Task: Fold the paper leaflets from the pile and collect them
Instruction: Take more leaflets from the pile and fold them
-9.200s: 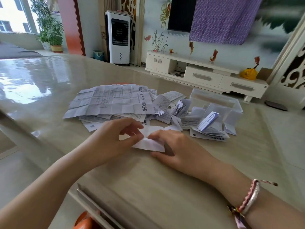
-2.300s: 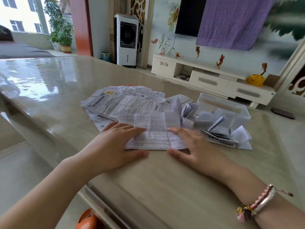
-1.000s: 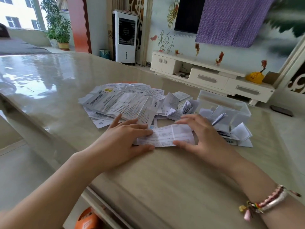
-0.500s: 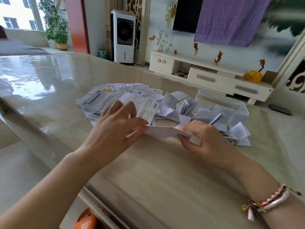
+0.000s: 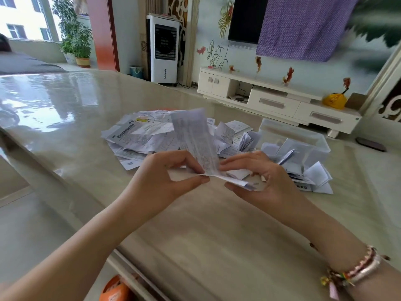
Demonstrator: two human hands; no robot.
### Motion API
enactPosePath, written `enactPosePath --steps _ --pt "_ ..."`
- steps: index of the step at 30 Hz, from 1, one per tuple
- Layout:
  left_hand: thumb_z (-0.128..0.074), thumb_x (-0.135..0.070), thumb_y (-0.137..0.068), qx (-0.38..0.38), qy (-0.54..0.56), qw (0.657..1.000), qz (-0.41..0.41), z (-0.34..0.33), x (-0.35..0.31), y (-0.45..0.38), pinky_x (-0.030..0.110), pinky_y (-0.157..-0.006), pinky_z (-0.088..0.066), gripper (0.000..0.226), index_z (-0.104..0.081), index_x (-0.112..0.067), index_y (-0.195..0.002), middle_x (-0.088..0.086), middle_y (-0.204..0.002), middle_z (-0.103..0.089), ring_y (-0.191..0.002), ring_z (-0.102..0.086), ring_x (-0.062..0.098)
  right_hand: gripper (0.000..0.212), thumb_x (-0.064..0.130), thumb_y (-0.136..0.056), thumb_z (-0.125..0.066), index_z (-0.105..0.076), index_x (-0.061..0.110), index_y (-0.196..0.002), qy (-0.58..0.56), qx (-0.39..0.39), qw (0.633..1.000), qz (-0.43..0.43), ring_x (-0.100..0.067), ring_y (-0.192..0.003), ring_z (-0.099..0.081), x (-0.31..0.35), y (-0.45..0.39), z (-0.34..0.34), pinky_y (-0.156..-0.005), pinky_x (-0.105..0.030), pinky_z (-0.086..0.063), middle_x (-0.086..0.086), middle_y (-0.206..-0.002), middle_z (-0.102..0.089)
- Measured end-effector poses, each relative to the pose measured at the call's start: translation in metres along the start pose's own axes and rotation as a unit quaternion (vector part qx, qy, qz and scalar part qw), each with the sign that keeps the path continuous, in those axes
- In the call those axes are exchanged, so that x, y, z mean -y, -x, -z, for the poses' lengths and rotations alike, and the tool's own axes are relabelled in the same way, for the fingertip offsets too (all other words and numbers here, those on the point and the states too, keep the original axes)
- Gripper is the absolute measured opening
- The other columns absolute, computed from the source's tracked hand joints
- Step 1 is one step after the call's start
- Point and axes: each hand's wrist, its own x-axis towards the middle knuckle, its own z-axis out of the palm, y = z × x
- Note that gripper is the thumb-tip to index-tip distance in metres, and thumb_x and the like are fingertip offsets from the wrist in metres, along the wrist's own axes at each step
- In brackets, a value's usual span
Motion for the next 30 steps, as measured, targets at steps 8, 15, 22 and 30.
enactPosePath --steps 8,15,22,30 --pt "-0.074 -0.022 -0.066 0.032 0.192 0.978 0.073 -0.008 -0.005 0.002 0.012 -0.062 -0.043 0.019 -0.067 -0.005 -0.069 -0.005 -0.064 -0.062 -0.062 -0.055 0.005 0.025 0.015 -0.076 -0.074 -0.069 0.025 -0.098 -0.213 -0.005 0.97 -0.114 0.0 -0.088 -0.066 0.009 0.0 0.0 -0.077 -0.017 -0.052 0.017 -0.093 -0.072" --pt "-0.073 -0.006 -0.074 0.101 0.209 0.966 0.112 -0.019 -0.009 0.005 0.021 -0.073 -0.055 0.031 -0.064 0.005 -0.102 0.017 -0.094 -0.072 -0.078 -0.069 0.016 0.022 0.004 -0.083 -0.063 -0.068 0.008 -0.104 -0.324 -0.04 0.934 -0.145 -0.007 -0.087 -0.069 0.009 -0.005 -0.006 -0.071 -0.016 -0.052 0.003 -0.095 -0.075" --pt "-0.065 0.013 -0.079 0.127 0.227 0.956 0.138 -0.022 -0.01 0.002 0.034 -0.07 -0.059 0.04 -0.045 -0.004 -0.109 0.017 -0.091 -0.074 -0.072 -0.07 0.03 0.04 0.006 -0.088 -0.062 -0.05 0.018 -0.124 -0.322 -0.078 0.928 -0.17 -0.019 -0.083 -0.072 0.008 -0.005 -0.007 -0.066 -0.02 -0.053 -0.012 -0.088 -0.074" --pt "-0.066 -0.014 -0.08 0.126 0.259 0.942 0.172 -0.025 -0.011 0.0 0.028 -0.073 -0.058 0.048 -0.053 -0.014 -0.126 0.016 -0.093 -0.074 -0.082 -0.071 0.023 0.043 0.007 -0.093 -0.056 -0.047 0.027 -0.13 -0.28 -0.036 0.951 -0.126 -0.028 -0.09 -0.07 0.01 -0.003 -0.008 -0.079 -0.038 -0.059 -0.013 -0.098 -0.072"
